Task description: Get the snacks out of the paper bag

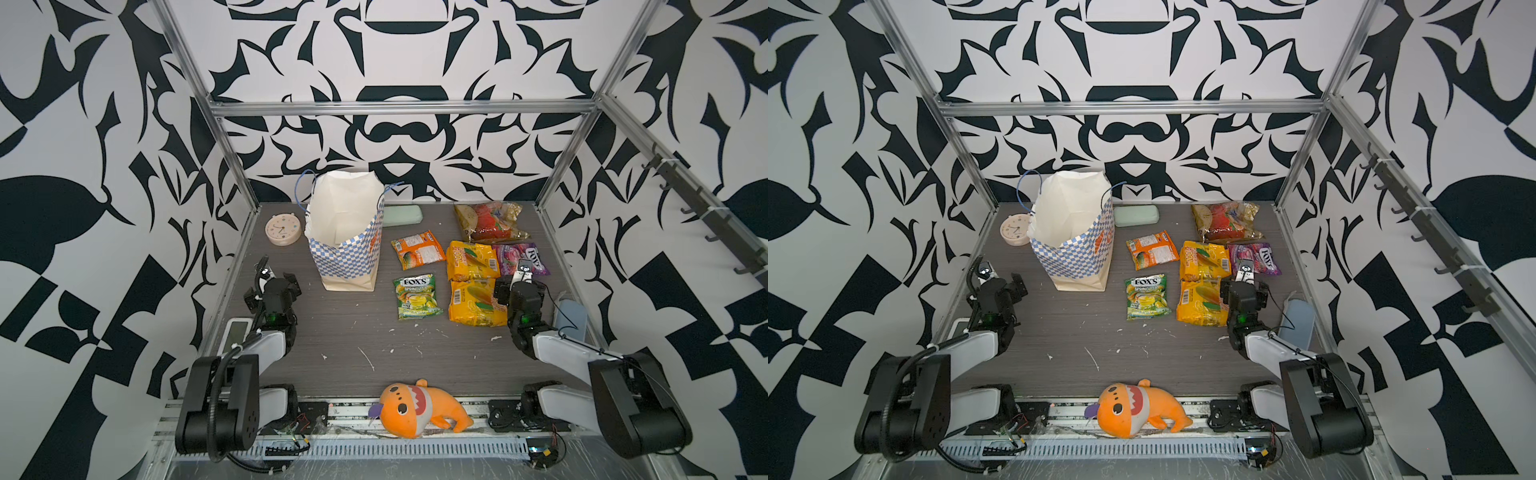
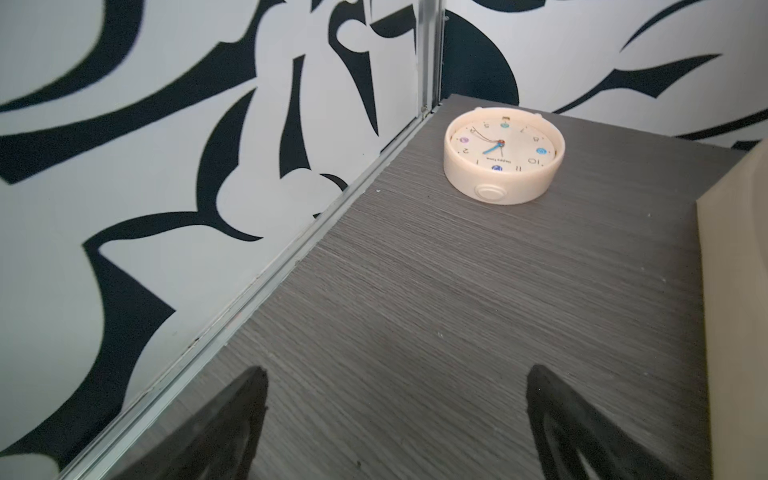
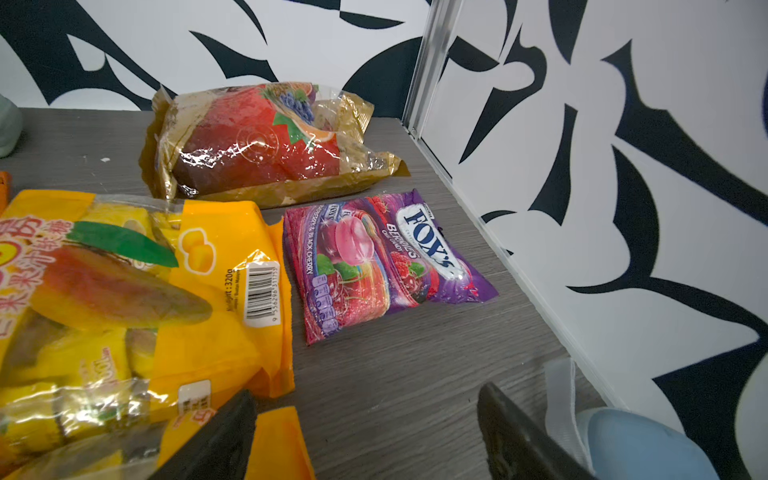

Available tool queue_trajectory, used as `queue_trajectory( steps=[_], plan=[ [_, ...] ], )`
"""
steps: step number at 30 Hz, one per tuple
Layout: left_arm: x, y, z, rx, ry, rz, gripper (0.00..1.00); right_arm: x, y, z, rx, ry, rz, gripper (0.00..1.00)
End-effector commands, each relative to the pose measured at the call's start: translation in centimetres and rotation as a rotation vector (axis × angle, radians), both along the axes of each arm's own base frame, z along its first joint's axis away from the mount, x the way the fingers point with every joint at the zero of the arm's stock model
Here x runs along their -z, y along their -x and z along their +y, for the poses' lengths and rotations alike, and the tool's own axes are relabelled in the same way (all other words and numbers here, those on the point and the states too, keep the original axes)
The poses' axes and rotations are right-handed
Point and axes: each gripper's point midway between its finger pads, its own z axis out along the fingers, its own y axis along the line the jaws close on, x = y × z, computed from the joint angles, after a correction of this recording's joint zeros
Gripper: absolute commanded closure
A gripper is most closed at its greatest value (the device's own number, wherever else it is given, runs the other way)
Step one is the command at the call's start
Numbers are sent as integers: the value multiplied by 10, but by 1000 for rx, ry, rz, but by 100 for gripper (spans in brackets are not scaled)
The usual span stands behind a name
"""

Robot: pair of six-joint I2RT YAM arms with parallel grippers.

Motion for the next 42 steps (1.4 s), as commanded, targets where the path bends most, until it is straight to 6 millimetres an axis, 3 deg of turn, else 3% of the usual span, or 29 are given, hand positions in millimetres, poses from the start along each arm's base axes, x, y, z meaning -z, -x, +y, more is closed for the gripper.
queue_trajectory(
  steps=[1, 6, 13, 18, 23, 26, 29, 32, 35, 37, 42],
  plan=[
    [-14, -21, -12, 87, -19, -44, 0, -23, -15, 8, -46, -32, -121, 13],
    [-25, -19, -42, 247, 56, -205, 0, -8, -24, 18, -110, -20, -91, 15],
    [2, -26, -59, 359, 33, -191, 0, 9, -25, 32, -202, -16, -103, 15],
    [8, -30, -51, 311, 37, -146, 0, 17, -26, 38, -236, -16, -108, 15],
    [15, -50, -52, 326, 54, -49, 0, 21, -31, 38, -232, -18, -76, 15],
    [18, -52, -41, 291, 98, -42, 0, 22, -35, 32, -199, -21, -61, 15],
    [18, -51, -41, 291, 100, -42, 0, 27, -41, 18, -131, -52, -9, 15],
    [17, -51, -41, 292, 100, -45, 0, 28, -42, 17, -131, -50, -8, 14],
    [17, -51, -41, 292, 100, -45, 0, 28, -42, 17, -127, -50, -3, 11],
    [17, -51, -41, 292, 100, -45, 0, 28, -41, 16, -126, -48, -5, 0],
    [17, -51, -41, 291, 100, -44, 0, 28, -41, 17, -126, -51, -7, 0]
  ],
)
